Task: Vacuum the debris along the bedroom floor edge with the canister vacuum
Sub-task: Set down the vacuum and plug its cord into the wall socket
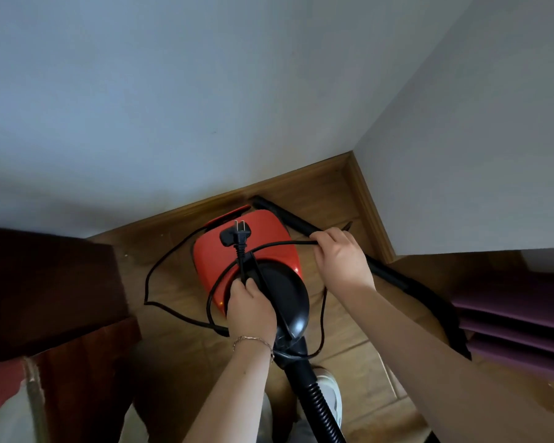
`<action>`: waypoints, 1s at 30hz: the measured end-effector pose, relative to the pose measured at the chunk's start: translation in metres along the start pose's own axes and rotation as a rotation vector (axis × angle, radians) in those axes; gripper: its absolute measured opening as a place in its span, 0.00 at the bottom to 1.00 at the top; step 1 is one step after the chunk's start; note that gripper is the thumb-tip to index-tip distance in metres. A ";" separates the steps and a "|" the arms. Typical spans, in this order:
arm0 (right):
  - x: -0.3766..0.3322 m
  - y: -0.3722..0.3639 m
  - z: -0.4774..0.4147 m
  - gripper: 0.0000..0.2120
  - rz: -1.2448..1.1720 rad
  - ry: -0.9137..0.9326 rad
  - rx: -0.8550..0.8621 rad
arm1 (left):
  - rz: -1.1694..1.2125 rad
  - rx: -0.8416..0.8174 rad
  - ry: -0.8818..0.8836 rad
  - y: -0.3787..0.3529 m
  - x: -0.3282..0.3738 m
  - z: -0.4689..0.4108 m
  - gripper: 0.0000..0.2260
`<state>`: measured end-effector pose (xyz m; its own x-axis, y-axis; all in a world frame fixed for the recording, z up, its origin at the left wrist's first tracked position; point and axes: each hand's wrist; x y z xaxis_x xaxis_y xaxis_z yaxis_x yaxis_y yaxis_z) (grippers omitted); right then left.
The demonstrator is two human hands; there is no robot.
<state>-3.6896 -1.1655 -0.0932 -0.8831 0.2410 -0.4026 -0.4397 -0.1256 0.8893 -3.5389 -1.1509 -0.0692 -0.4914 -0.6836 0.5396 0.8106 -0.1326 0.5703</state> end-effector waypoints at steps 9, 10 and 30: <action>-0.006 -0.014 -0.012 0.13 -0.132 -0.026 -0.087 | 0.030 -0.047 -0.006 -0.010 -0.007 -0.019 0.16; -0.007 -0.015 -0.012 0.14 -0.144 -0.047 -0.123 | 0.035 -0.058 -0.015 -0.008 -0.008 -0.020 0.16; -0.189 0.172 0.032 0.11 -0.894 -0.172 -0.364 | 0.331 -0.237 -0.288 0.148 0.111 0.095 0.09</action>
<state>-3.5926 -1.2019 0.1430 -0.1772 0.5247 -0.8327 -0.9840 -0.1110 0.1394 -3.5038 -1.1785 0.1340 -0.2365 -0.4952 0.8359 0.9716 -0.1241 0.2013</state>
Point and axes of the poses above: each hand's wrist, its own z-axis away from the middle knuckle, its own y-axis out of the back of the hand, x = y × z, and after that the axes turned 1 degree about x, right-handed
